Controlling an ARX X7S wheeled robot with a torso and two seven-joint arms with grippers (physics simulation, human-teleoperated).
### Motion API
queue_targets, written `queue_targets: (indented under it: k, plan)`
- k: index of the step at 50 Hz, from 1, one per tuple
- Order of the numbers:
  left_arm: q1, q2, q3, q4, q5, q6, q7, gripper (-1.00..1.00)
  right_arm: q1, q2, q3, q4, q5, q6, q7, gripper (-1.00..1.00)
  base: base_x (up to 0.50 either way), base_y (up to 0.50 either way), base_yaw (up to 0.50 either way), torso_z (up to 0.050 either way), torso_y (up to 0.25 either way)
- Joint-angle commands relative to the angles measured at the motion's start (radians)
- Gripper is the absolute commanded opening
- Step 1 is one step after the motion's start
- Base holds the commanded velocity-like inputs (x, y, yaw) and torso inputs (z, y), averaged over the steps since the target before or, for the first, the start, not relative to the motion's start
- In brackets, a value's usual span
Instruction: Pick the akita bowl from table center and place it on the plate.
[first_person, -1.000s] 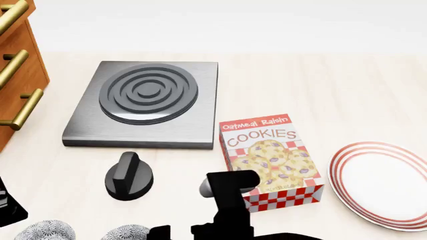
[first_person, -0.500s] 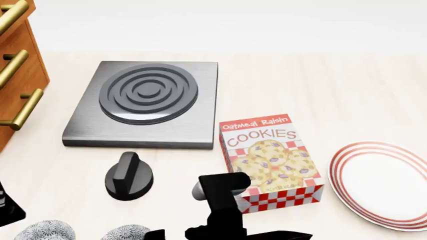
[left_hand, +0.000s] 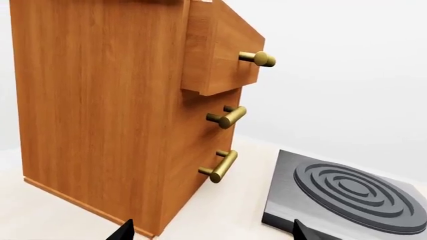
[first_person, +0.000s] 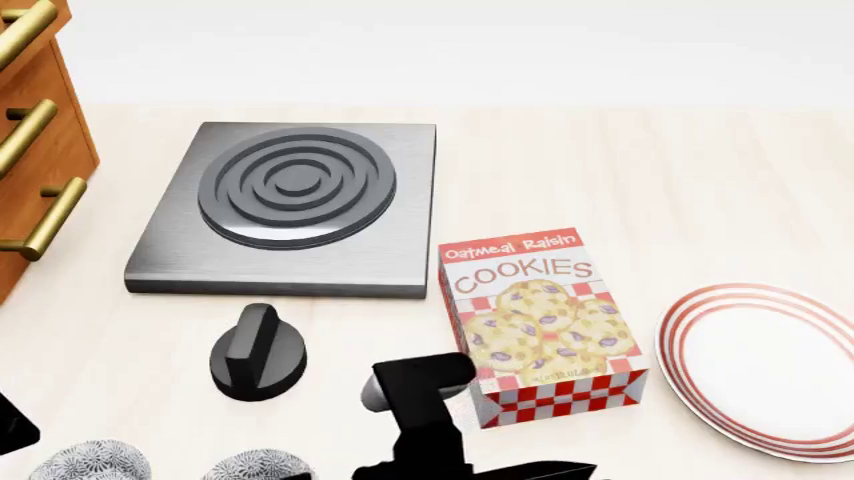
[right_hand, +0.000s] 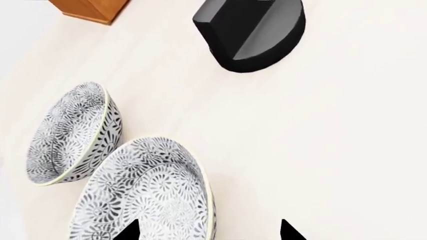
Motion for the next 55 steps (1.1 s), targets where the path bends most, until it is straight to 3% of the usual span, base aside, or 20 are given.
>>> queue_targets:
  k: [1, 24, 25, 44, 55]
  plan:
    - [0.002, -0.003, 0.003, 0.001, -0.003, 0.001, -0.005, 1.0, 0.002, -0.001, -0.02, 0.013, 0.007, -0.007, -0.006, 1.0, 0.0, 0.0, 0.0, 0.0, 0.0]
    - [-0.007, -0.009, 0.007, -0.01, -0.013, 0.003, -0.01, 1.0, 0.007, 0.002, -0.042, 0.045, 0.018, -0.031, -0.009, 1.0, 0.0, 0.0, 0.0, 0.0, 0.0]
    - [-0.007, -0.009, 0.006, -0.009, -0.013, 0.004, -0.011, 1.0, 0.007, 0.002, -0.042, 0.044, 0.019, -0.031, -0.01, -1.0, 0.0, 0.0, 0.0, 0.0, 0.0]
    - [0.0, -0.013, 0.01, -0.005, -0.02, 0.008, -0.016, 1.0, 0.004, 0.025, -0.034, -0.011, 0.039, -0.024, 0.025, -1.0, 0.0, 0.0, 0.0, 0.0, 0.0]
    - [0.006, -0.014, 0.022, 0.005, -0.018, 0.008, -0.019, 1.0, -0.049, 0.123, 0.104, -0.387, 0.065, -0.005, 0.214, -1.0, 0.0, 0.0, 0.0, 0.0, 0.0]
